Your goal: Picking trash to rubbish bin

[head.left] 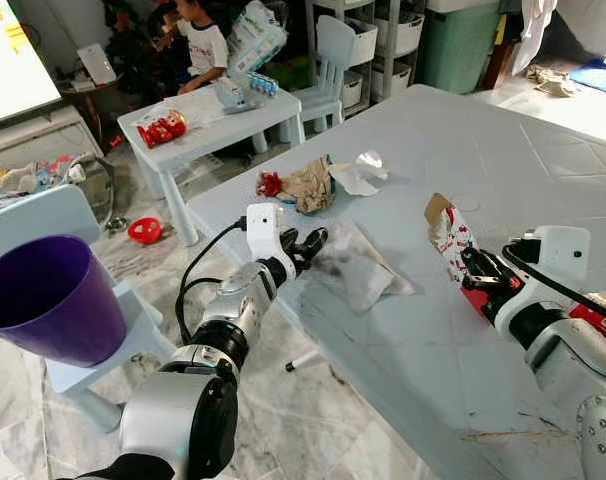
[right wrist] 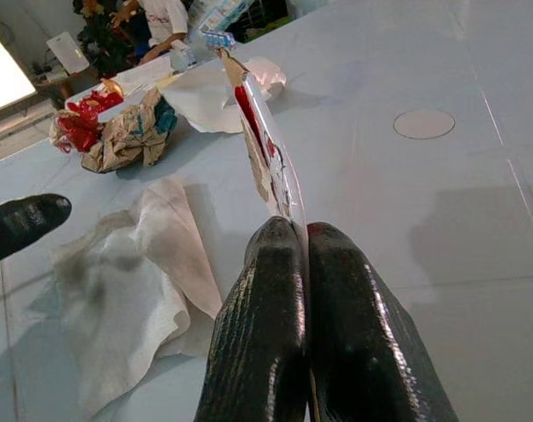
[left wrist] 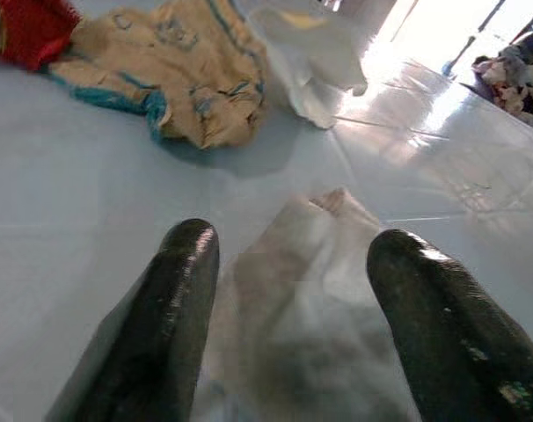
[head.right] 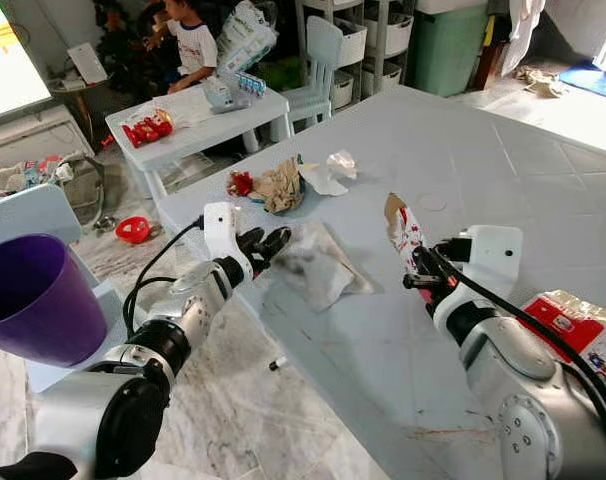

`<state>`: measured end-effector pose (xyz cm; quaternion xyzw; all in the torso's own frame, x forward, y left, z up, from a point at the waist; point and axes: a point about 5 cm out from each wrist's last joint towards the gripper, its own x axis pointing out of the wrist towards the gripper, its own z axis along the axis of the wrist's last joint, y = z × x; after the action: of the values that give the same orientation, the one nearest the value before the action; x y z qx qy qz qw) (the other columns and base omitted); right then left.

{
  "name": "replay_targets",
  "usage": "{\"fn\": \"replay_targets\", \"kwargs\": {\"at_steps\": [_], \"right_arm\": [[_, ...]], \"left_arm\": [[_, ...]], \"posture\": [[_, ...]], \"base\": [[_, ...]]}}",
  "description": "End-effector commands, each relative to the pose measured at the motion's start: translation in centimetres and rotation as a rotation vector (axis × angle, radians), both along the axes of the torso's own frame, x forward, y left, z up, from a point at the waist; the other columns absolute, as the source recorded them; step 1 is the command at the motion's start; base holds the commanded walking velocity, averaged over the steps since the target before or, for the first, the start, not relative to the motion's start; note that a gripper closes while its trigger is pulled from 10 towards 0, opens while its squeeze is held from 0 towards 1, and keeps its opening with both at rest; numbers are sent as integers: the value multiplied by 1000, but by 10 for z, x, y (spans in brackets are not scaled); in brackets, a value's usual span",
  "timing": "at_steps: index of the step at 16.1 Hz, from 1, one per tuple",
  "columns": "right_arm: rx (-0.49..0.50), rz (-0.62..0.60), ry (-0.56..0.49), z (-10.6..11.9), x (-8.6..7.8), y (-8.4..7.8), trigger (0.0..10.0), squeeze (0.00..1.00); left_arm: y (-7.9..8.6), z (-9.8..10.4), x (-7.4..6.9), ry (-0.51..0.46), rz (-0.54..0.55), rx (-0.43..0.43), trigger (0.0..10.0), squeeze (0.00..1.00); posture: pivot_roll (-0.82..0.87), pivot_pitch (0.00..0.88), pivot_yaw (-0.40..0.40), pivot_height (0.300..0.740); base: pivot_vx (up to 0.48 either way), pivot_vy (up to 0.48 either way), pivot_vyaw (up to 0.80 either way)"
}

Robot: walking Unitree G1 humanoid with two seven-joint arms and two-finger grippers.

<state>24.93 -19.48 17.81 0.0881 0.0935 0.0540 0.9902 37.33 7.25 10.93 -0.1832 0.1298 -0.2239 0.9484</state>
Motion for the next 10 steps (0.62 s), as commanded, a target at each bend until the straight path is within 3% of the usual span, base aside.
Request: {"fn": "replay_targets", "kwargs": {"at_steps": [1, 6, 10], "right_arm": [[-14, -2, -17, 4, -3, 0, 0, 0], [-20, 1, -13, 4, -5, -1, 0, 0], [-27, -1, -9, 5, -7, -2, 0, 0]], "left_arm": [[1, 5, 4, 16, 9, 14, 10000, 1000], [-7, -1, 0, 77, -28, 14, 10000, 1000], [-12, -8, -4, 96, -61, 81, 10000, 1000]], "posture": [[-256, 45, 76, 740], [-267, 52, 73, 740], [-281, 58, 74, 740]], "base": [[0, 0, 0], [0, 0, 0], [0, 0, 0]]}}
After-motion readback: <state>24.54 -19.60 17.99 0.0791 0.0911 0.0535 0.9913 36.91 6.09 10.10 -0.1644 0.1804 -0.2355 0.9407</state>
